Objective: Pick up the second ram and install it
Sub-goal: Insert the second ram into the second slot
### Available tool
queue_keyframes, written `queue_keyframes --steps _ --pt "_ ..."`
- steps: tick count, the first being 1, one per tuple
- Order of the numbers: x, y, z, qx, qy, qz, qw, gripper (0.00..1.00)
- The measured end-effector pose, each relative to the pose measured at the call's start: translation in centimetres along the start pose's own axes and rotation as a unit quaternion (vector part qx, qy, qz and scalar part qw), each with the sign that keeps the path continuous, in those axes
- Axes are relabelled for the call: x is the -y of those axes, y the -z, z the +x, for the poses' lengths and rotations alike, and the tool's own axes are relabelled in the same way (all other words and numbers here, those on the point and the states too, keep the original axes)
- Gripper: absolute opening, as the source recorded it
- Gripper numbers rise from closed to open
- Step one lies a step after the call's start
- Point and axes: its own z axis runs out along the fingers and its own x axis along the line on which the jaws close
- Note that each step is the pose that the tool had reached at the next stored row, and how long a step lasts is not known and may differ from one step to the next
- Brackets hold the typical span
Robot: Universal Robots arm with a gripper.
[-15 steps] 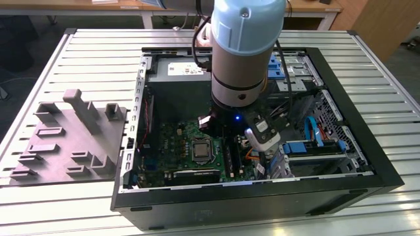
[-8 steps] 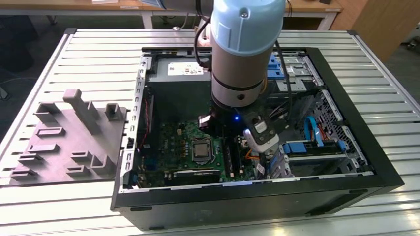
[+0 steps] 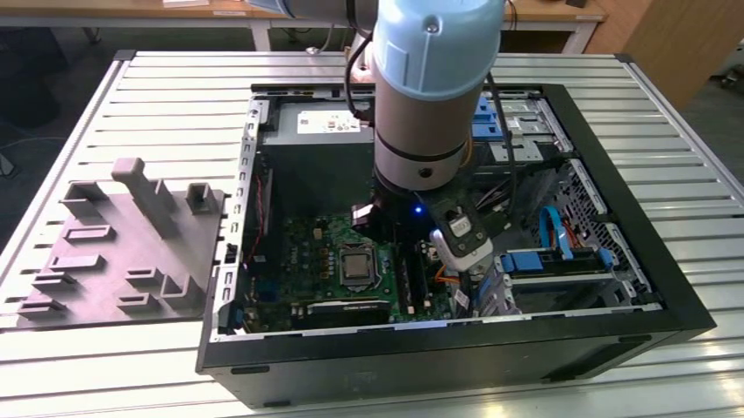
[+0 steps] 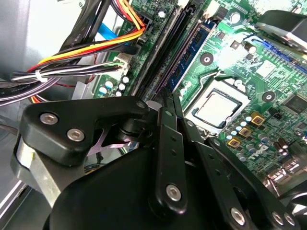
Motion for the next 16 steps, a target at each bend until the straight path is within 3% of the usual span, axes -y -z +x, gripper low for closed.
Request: queue_keyframes --steps 16 --pt "0.02 -0.19 0.02 0.0002 -0.001 0.0001 1.0000 0.11"
